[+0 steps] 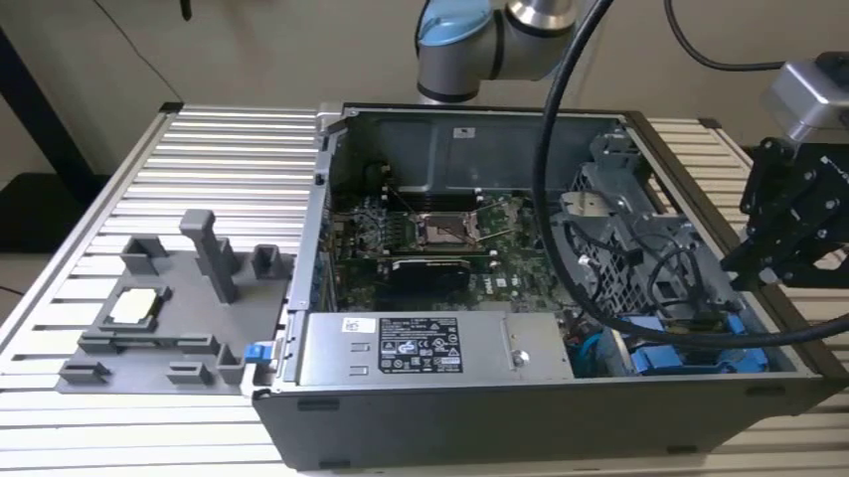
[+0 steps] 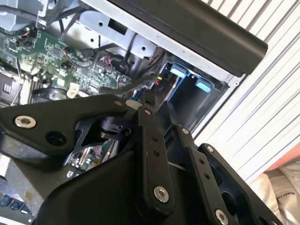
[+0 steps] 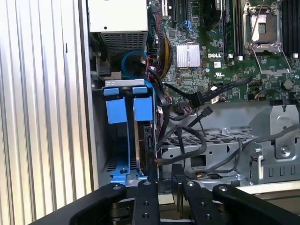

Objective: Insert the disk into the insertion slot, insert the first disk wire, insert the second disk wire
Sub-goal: 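Insert the first disk wire, then insert the second disk wire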

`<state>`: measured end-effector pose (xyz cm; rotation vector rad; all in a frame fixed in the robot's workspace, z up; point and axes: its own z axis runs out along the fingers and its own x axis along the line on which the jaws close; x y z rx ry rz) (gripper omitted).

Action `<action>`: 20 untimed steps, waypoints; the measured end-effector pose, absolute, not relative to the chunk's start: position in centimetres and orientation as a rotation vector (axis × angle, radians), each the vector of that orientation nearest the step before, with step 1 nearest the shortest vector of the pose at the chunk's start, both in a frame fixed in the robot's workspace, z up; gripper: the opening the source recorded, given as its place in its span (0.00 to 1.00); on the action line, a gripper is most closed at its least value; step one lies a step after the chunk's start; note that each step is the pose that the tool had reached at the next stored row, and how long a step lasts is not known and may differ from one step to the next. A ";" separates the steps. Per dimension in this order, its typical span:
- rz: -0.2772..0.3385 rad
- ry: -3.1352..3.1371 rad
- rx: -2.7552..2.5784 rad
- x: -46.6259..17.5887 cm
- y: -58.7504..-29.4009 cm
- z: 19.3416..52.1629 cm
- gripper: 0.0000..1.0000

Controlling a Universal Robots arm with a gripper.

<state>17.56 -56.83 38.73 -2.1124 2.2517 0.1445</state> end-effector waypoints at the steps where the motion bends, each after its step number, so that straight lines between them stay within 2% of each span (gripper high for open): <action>1: 0.144 2.252 -2.113 17.5 -56.4 38.7 0.27; 7: 0.142 2.253 -2.113 17.5 -54.2 38.7 0.27; 20: 0.138 2.253 -2.114 14.3 -54.1 38.6 0.27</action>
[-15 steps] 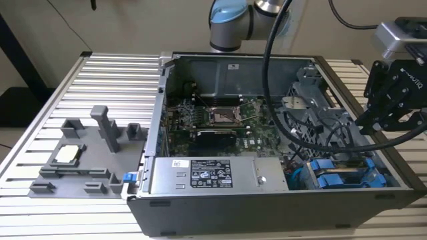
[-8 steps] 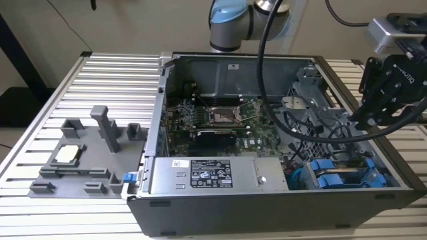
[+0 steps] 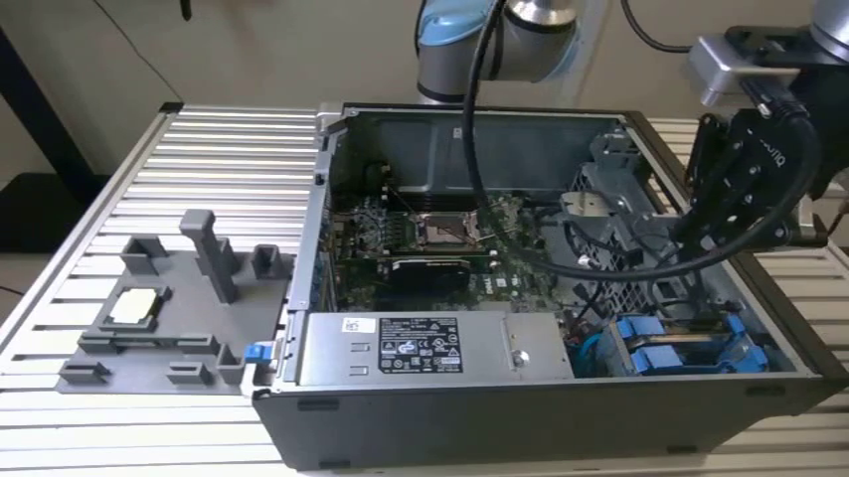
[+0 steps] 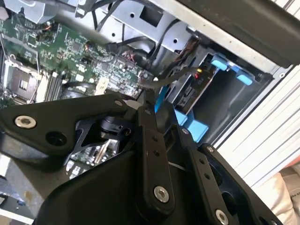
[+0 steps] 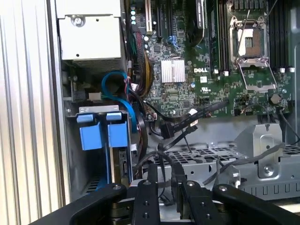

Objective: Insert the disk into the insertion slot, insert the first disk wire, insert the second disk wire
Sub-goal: 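Insert the second disk wire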

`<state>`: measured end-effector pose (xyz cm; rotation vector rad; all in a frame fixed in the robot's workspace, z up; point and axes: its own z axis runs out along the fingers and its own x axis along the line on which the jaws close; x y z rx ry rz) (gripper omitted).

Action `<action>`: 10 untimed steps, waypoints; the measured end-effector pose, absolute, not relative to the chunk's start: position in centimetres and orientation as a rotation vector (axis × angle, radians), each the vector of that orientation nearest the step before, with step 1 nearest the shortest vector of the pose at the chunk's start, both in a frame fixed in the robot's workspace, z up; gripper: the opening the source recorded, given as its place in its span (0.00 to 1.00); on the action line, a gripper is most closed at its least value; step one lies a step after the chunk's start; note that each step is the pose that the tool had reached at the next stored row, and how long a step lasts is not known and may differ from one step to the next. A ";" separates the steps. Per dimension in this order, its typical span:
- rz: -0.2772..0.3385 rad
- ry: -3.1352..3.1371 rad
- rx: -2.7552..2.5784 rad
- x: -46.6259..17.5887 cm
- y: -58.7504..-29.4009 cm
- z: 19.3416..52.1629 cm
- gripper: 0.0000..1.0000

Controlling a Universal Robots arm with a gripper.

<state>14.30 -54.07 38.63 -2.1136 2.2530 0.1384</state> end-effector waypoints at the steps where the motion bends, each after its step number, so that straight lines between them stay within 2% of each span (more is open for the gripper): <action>1: 0.138 2.253 -2.114 13.9 -54.1 38.6 0.27; 10: 0.123 2.259 -2.119 10.2 -54.0 38.2 0.27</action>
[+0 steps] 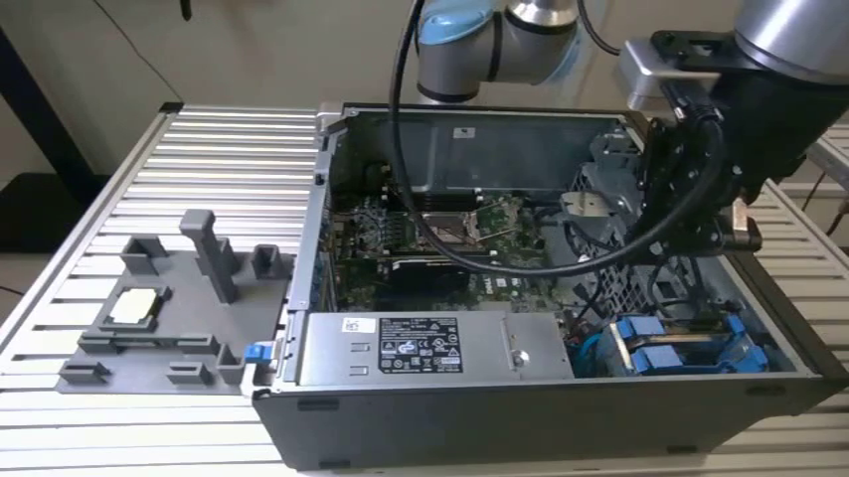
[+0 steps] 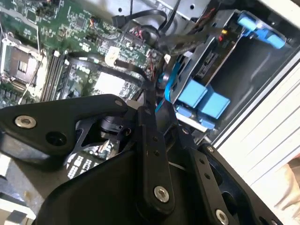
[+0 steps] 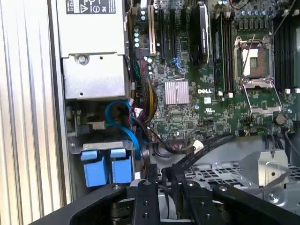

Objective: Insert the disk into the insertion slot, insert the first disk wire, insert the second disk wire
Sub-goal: 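Insert the second disk wire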

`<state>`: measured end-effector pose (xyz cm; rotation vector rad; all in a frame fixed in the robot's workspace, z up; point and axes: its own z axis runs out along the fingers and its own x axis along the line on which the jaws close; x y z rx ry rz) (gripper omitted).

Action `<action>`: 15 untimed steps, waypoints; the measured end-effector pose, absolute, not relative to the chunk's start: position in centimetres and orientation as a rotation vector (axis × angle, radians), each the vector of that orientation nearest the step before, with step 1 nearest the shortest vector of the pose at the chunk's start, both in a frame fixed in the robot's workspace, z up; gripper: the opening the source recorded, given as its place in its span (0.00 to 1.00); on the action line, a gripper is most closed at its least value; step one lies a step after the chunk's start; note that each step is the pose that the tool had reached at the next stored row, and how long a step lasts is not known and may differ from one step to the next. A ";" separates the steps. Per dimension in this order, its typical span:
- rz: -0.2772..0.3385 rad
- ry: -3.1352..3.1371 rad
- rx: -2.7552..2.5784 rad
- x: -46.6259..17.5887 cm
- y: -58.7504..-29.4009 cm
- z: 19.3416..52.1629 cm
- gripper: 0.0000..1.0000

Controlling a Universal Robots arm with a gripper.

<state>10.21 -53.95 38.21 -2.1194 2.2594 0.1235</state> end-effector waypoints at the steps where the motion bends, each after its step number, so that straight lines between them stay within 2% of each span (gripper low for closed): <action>1: 0.124 2.259 -2.119 10.1 -53.9 38.2 0.27; 9: 0.116 2.248 -2.134 9.8 -53.6 38.1 0.27; 15: 0.075 2.200 -2.178 9.7 -52.8 37.7 0.27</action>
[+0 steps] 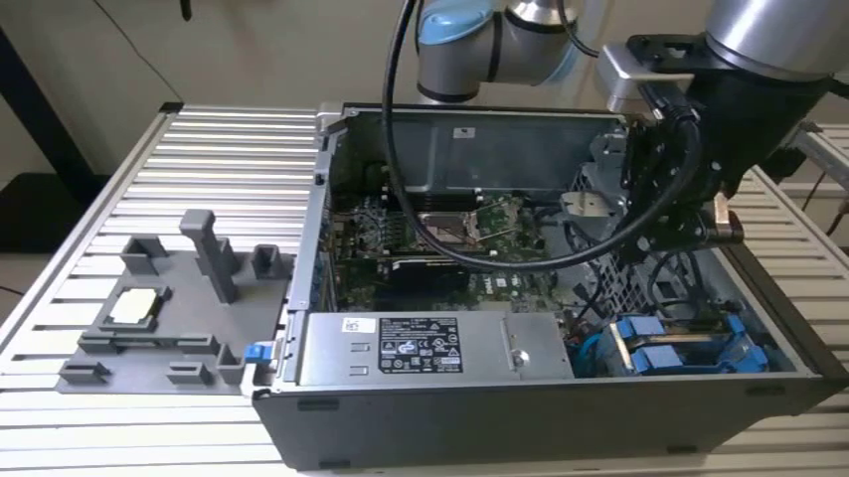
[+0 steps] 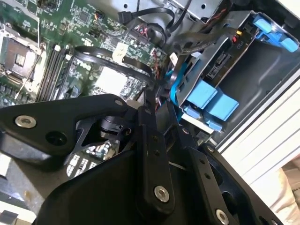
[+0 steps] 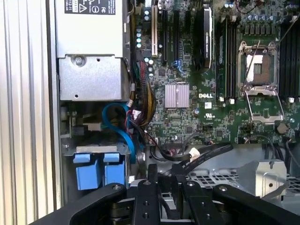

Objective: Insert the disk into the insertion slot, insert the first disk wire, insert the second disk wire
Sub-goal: 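Insert the second disk wire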

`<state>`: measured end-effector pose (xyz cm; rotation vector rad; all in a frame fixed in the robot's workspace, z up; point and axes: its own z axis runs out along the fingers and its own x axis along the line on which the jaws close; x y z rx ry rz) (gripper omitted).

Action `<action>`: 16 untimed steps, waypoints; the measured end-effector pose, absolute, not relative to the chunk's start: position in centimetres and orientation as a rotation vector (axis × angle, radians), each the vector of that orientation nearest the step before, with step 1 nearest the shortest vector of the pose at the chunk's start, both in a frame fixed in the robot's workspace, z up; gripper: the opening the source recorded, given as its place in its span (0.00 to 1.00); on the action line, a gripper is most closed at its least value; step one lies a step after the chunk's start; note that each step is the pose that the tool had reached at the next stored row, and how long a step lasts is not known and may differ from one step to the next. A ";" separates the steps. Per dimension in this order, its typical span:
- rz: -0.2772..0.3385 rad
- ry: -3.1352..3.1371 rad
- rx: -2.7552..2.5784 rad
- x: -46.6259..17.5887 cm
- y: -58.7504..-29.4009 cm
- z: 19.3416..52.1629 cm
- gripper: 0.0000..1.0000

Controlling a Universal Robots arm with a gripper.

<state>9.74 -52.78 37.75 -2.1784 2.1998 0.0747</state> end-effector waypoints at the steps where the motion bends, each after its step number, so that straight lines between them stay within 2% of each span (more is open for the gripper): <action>1: 0.056 2.195 -2.179 9.7 -52.7 37.7 0.27; 12: -0.098 2.207 -2.233 8.7 -51.5 37.4 0.27; 16: -0.124 2.197 -2.251 8.4 -50.8 37.2 0.27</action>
